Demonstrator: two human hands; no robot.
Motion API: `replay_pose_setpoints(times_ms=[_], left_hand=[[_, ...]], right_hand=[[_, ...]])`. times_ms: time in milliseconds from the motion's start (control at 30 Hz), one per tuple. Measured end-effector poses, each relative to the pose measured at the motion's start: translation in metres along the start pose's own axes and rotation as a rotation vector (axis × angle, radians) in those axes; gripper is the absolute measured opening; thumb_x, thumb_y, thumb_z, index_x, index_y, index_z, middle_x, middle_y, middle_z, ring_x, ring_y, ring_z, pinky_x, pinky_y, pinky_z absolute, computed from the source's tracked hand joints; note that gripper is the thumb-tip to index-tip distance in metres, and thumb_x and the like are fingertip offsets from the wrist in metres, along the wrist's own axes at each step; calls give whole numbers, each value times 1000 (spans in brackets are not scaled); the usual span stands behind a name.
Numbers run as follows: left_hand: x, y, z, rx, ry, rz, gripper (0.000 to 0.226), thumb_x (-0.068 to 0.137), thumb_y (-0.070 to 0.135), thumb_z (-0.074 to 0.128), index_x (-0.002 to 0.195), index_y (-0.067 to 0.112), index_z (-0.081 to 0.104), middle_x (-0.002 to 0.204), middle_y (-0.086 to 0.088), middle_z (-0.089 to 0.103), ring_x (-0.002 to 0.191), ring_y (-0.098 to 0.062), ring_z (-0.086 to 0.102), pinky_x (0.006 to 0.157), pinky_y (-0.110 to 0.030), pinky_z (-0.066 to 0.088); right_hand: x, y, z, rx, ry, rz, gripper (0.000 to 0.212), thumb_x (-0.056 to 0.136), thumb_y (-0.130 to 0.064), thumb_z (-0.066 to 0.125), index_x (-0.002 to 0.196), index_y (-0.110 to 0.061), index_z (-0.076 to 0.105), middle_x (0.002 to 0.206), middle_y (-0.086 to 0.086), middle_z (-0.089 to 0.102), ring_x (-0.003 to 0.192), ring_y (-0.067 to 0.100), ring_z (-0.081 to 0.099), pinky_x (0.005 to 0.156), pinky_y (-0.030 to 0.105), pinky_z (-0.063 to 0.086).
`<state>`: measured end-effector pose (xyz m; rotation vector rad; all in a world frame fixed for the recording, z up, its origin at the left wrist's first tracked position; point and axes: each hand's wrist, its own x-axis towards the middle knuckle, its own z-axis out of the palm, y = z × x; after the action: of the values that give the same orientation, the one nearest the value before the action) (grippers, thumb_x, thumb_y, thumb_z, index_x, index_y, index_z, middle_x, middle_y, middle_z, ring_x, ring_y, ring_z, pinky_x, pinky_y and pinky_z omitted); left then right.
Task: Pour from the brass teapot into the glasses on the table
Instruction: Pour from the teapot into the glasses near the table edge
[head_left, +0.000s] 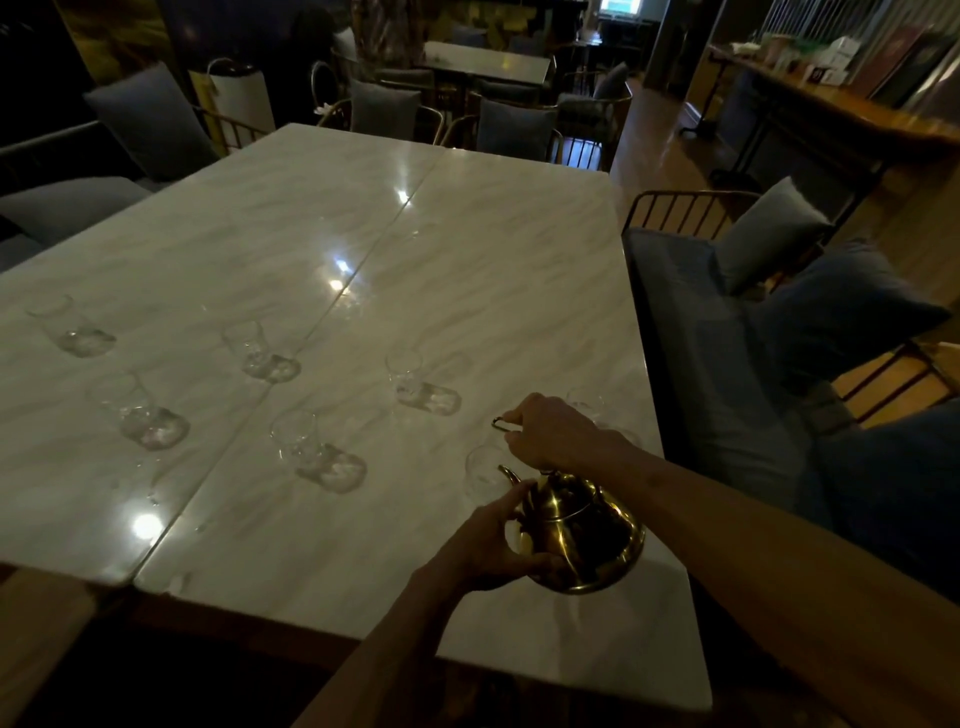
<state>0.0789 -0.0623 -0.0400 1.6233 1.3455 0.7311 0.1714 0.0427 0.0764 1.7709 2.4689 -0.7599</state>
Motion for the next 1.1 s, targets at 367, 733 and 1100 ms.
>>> replay_pose_setpoints(times_ms=[367,733,1100], left_hand=[[-1,1,0,-27,-12,-33,95,74,45,82,152,36,28,148,8,44,125,-8,49,101,-33,44],[1,2,4,-33,-9,-36,97,70,52,82,151,38,29,147,14,45,125,-5,52,104,-39,47],[-2,8,3,-60,-12,-34,95,73,42,83,151,37,29,149,11,43,124,-8,52,102,-37,46]], right_hand=[[-1,0,0,-30,-8,14,49,87,-31,60,134,-20,56,114,8,67,80,19,66,67,30,55],[-4,-5,-6,-67,-24,-3,47,87,-25,60,133,-13,57,117,9,66,83,20,67,61,27,54],[-6,-6,-8,-62,-41,-7,47,86,-22,58,132,-13,58,115,11,68,83,21,68,69,31,57]])
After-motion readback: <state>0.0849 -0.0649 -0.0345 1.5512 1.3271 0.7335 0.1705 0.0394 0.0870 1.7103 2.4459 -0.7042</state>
